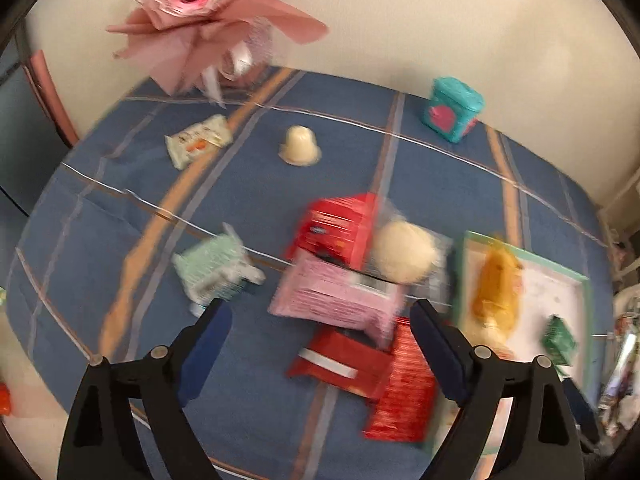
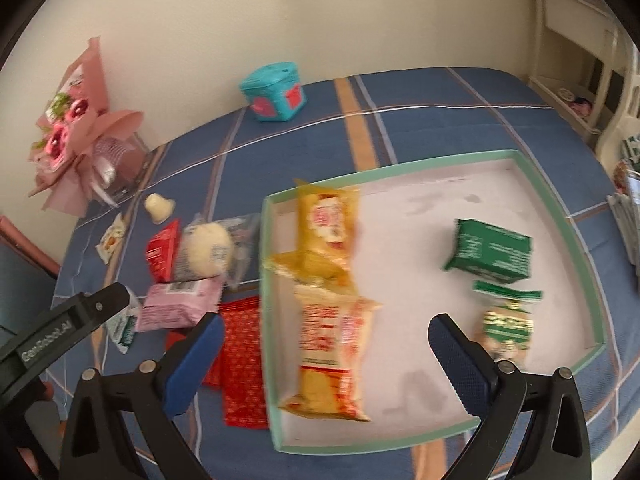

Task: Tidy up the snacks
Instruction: 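Move both grippers toward the red packs beside the tray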

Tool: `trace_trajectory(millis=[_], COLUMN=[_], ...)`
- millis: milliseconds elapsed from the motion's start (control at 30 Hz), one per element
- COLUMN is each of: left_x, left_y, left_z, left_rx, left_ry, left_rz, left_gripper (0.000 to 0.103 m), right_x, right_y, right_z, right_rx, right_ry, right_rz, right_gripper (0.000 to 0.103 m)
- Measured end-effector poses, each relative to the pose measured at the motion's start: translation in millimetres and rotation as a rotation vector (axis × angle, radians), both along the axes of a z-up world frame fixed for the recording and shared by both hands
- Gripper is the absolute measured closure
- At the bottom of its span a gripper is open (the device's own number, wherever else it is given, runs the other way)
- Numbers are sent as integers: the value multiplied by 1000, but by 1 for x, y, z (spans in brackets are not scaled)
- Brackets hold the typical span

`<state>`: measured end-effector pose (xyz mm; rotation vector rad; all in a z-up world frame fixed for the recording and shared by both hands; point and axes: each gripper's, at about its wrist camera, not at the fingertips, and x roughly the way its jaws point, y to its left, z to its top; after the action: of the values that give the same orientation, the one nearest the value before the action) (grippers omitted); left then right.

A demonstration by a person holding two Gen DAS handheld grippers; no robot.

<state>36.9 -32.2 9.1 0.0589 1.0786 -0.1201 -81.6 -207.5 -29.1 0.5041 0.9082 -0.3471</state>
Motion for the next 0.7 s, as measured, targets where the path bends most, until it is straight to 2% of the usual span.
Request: trace_trajectory(millis=[133, 233, 333, 433, 700], left_x=[8, 14, 18, 22, 28], left_y=[23, 43, 55, 61, 52], left_z=[-3, -5, -9, -15, -41], left_rx=[41, 24, -4, -20, -94], left_ry=[-13, -15, -5, 16, 142], left_rz=[35, 73, 95, 96, 58], left_gripper=[10, 9, 7, 1, 1], right_x=[12, 19, 28, 35, 39], right_y=[21, 36, 51, 64, 73], right_z=[0, -2, -9, -20, -34], right_rx=[-28, -49, -24, -19, -112], right_ry=[-6, -2, 29, 77, 186], right_rz=[54, 98, 139, 164, 178], right_gripper=[0, 0, 0, 0, 0])
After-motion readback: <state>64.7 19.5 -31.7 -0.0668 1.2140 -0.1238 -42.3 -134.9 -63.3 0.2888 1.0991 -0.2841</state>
